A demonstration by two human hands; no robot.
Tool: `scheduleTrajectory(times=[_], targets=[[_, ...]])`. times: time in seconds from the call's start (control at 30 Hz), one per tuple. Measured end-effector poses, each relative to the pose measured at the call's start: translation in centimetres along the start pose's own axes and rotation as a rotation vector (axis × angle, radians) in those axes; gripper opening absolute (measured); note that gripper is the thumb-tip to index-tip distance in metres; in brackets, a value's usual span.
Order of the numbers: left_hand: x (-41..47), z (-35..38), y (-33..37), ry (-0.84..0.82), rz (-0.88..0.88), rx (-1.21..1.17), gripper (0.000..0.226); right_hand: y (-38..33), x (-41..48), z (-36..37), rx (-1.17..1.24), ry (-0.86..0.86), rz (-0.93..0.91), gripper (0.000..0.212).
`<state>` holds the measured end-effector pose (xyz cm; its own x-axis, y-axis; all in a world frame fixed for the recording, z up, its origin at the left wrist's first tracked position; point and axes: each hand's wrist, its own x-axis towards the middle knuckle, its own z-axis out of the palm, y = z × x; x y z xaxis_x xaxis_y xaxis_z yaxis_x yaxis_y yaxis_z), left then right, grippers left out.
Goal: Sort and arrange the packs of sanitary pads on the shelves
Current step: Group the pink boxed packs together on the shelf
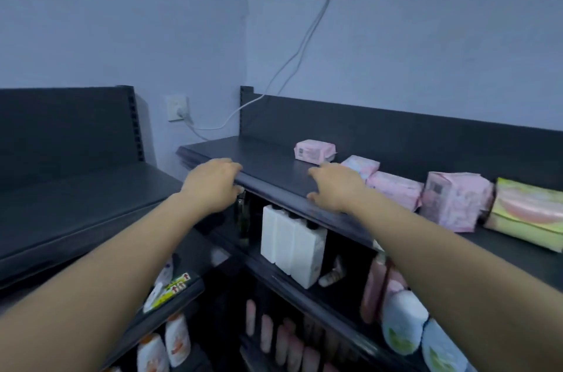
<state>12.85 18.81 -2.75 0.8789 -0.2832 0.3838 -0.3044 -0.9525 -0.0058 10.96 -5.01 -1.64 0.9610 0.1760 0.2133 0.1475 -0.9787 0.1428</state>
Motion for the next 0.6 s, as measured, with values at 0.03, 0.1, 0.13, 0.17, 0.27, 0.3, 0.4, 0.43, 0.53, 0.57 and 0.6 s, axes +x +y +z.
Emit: scheduleTrajectory(times=[0.03, 0.1, 0.13, 0.17, 0.27, 0.3, 0.4, 0.43, 0.53, 0.57, 0.6], targets=[[1.0, 0.4, 1.0, 0.005, 0.025, -0.013, 0.038, 1.2, -0.1, 0.2, -0.006, -0.007, 0.033, 0.040], [2.9, 1.3, 2.9, -0.004, 0.072, -0.040, 0.041, 3.4, -0.2, 0.6, -0.022, -0.021, 0.094, 0.039], [4.0, 1.8, 3.8, -0.015, 0.097, -0.052, 0.043, 4.5, -0.2, 0.8, -0.036, -0.024, 0.126, 0.040], [5.0, 2.4, 4.6, -0.027, 0.122, -0.062, 0.044, 5.5, -0.2, 1.0, -0.056, -0.024, 0.157, 0.040], [8.3, 4.1, 7.0, -0.046, 0.206, -0.087, 0.044, 8.6, -0.3, 1.6, -0.145, -0.030, 0.265, 0.038], [9.4, 4.5, 7.8, -0.049, 0.234, -0.099, 0.043, 9.7, -0.3, 1.7, -0.184, -0.036, 0.313, 0.039], [12.2, 5.5, 10.3, -0.065, 0.317, -0.154, 0.046, 13.1, -0.6, 2.3, -0.266, -0.093, 0.512, 0.049], [13.0, 5.9, 11.1, -0.069, 0.346, -0.168, 0.046, 14.0, -0.7, 2.5, -0.249, -0.133, 0.585, 0.054], [15.0, 7.3, 13.4, -0.095, 0.423, -0.216, 0.044, 16.0, -1.1, 3.4, -0.121, -0.234, 0.703, 0.069], [15.6, 7.9, 14.1, -0.112, 0.441, -0.228, 0.045, 16.3, -1.2, 3.7, -0.117, -0.240, 0.695, 0.069], [16.2, 8.4, 14.7, -0.131, 0.451, -0.239, 0.047, 16.4, -1.1, 3.9, -0.143, -0.236, 0.671, 0.068]])
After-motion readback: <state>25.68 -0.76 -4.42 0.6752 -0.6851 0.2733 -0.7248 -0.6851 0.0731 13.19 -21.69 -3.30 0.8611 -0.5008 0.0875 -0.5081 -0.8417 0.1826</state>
